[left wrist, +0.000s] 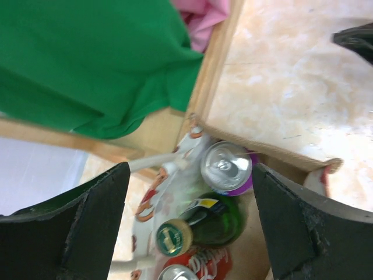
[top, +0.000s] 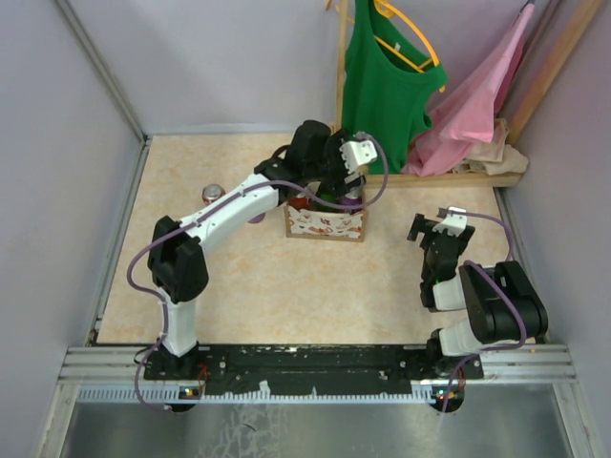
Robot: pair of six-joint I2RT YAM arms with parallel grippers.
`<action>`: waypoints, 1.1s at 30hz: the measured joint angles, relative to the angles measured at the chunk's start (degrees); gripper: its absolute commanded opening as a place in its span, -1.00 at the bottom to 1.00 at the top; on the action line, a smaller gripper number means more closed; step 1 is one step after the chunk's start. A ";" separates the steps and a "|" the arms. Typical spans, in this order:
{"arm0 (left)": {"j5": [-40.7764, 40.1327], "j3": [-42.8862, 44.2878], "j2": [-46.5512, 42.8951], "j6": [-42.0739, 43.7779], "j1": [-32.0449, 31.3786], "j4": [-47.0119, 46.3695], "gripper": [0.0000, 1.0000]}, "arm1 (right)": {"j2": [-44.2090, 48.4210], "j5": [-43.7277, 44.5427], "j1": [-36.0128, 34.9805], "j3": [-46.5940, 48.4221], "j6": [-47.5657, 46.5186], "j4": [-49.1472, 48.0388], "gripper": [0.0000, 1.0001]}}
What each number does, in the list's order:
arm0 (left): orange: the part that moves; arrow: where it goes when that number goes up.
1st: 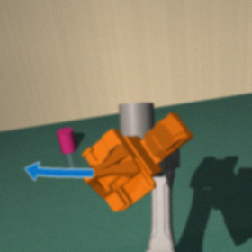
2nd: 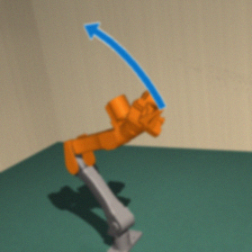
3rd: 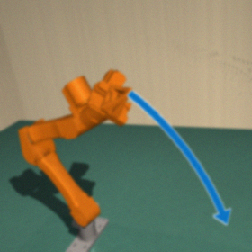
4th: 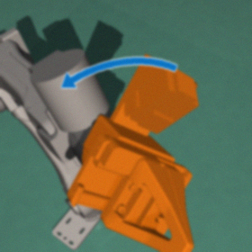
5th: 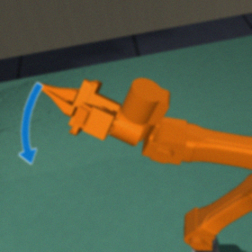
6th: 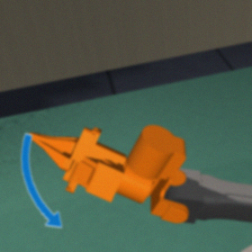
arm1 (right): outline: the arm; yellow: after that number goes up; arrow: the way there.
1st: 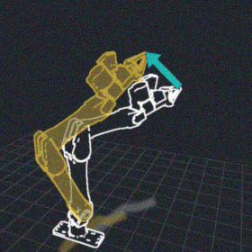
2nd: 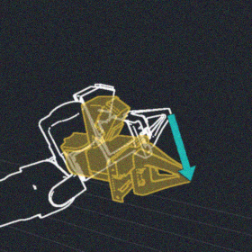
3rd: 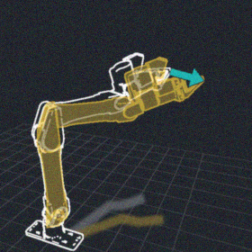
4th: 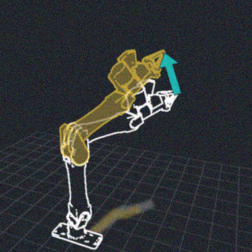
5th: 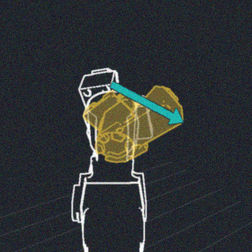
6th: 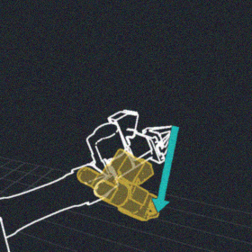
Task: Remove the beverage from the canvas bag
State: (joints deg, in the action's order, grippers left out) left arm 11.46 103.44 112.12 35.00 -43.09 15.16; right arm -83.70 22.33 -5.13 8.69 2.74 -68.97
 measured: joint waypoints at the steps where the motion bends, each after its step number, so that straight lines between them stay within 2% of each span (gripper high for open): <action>1: 1.01 -0.13 0.00 0.11 -0.42 -0.20 0.73 | 0.00 0.00 0.00 0.00 0.00 0.00 0.98; 3: 3.17 -0.52 0.02 0.44 -1.18 -0.13 0.65 | 0.00 0.00 0.00 0.00 0.00 0.00 0.98; 6: 5.77 -0.66 0.20 0.63 -1.70 -0.17 0.35 | 0.00 0.00 0.00 0.00 0.00 0.00 0.98; 7: 6.25 -0.66 0.31 0.61 -1.81 -0.20 0.34 | 0.00 0.00 0.00 0.00 0.00 0.00 0.98; 17: 5.38 -1.77 3.56 0.90 -1.86 -0.61 0.70 | 0.00 0.00 0.00 0.00 0.00 0.00 0.98; 25: 2.43 -2.05 6.03 0.87 -1.86 -1.01 0.75 | 0.00 0.00 0.00 0.00 0.00 0.00 0.98; 33: 0.20 -0.85 8.81 1.09 -1.86 -1.20 0.95 | 0.00 0.02 0.00 0.00 0.00 0.00 0.98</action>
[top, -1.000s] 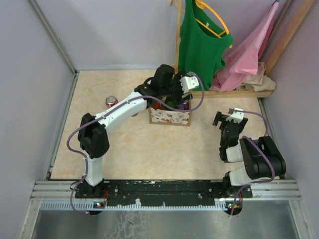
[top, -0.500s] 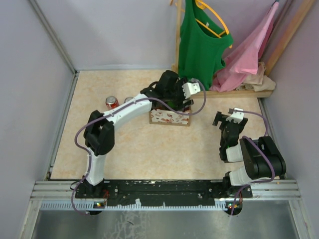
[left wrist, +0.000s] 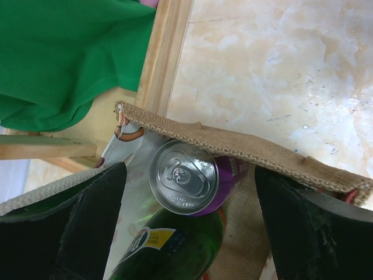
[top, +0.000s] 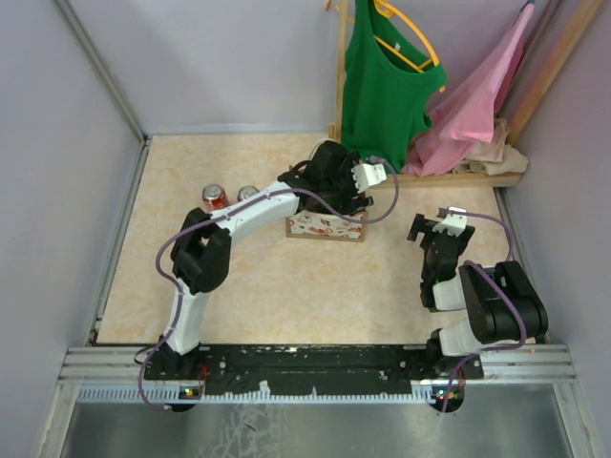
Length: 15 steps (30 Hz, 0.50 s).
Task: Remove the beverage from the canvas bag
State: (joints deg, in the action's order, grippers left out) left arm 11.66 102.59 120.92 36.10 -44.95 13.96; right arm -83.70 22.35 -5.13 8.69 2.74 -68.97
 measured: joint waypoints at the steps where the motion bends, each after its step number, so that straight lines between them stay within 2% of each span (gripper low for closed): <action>1: -0.33 0.15 0.22 -0.02 0.00 0.04 0.96 | 0.00 -0.02 0.00 0.00 0.00 0.00 0.98; 15: -2.25 1.86 2.54 0.74 0.00 0.13 0.99 | 0.00 -0.02 0.00 0.00 0.00 0.00 0.98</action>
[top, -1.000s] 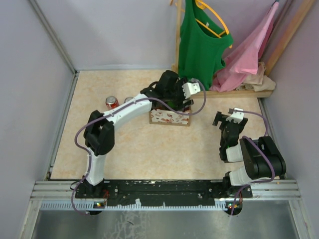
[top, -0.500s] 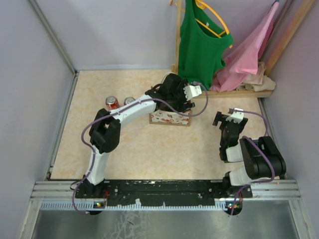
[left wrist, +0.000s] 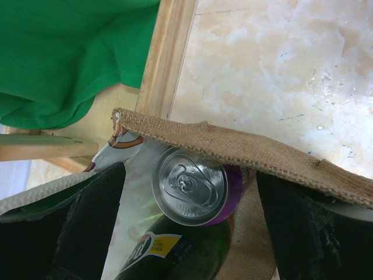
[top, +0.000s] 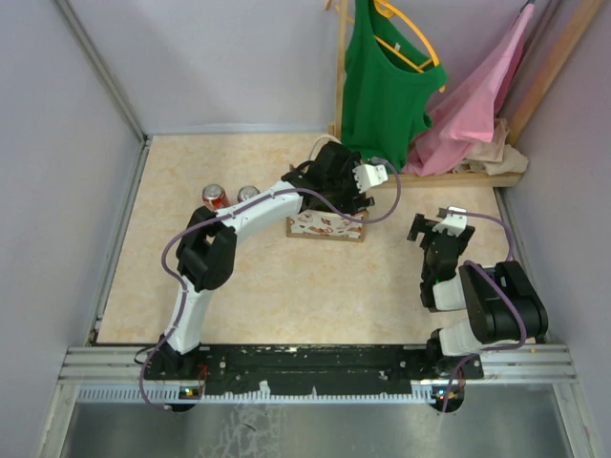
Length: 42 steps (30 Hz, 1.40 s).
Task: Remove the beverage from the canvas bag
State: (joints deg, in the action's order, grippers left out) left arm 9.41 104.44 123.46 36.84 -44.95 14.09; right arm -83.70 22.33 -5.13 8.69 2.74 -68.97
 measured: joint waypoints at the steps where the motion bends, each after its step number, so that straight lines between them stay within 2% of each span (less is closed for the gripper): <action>1: -0.02 0.13 0.22 0.09 0.00 0.00 0.99 | 0.00 0.00 0.00 0.00 0.00 0.00 0.98; 16: -1.03 0.85 2.71 0.07 0.04 0.83 0.99 | 0.00 0.00 0.00 0.00 0.00 0.00 0.98; 30: 0.31 -0.44 3.80 -1.09 0.22 -1.05 0.82 | 0.00 0.02 0.00 0.00 0.00 0.00 0.98; 40: 2.34 -1.79 3.48 -2.58 0.37 -3.45 0.15 | 0.00 0.02 0.00 0.00 0.00 0.00 0.98; 42: 2.45 -1.79 3.45 -2.73 0.39 -3.48 -0.19 | 0.00 0.00 0.00 0.00 0.00 0.00 0.98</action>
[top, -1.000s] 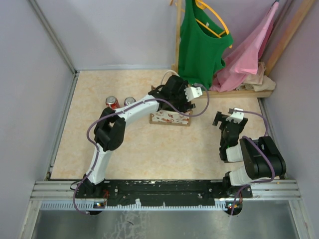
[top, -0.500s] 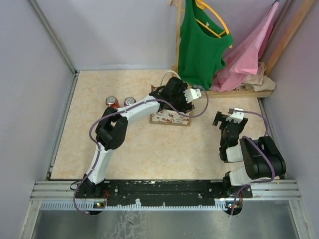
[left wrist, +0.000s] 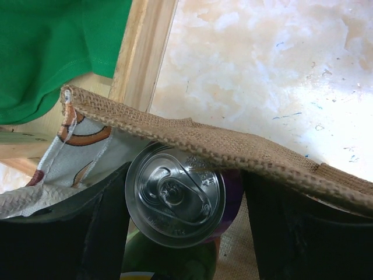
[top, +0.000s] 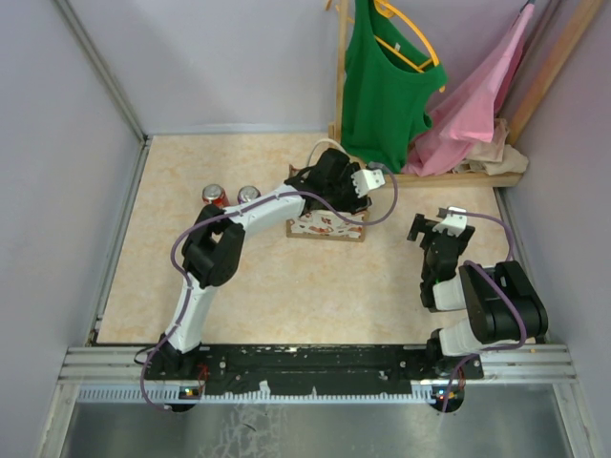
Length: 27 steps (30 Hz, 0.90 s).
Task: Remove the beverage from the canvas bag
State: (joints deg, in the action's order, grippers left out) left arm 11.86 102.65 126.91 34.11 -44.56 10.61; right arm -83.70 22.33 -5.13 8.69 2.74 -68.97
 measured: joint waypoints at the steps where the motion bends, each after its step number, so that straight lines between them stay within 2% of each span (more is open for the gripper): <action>1: 0.02 0.00 0.00 -0.02 0.02 0.00 -0.41 | 0.00 0.00 0.00 0.00 0.00 0.00 0.98; 3: 0.02 0.00 0.00 -0.07 0.02 0.02 -0.79 | 0.00 0.00 0.00 0.00 0.00 0.00 0.98; 5: 0.00 -0.02 0.00 -0.07 0.02 0.02 -1.00 | 0.00 0.02 0.00 0.00 0.00 0.00 0.98; 19: -0.39 0.09 -1.49 -1.14 -0.07 3.17 -1.00 | 0.00 0.00 0.00 0.00 0.00 0.00 0.98; 27: -0.04 0.04 -7.28 -4.04 -0.07 2.89 -1.00 | 0.00 0.00 0.00 0.00 0.00 0.00 0.98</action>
State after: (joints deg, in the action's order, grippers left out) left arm 11.81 102.69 119.63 30.06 -44.62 13.50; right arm -83.70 22.33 -5.13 8.69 2.74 -68.97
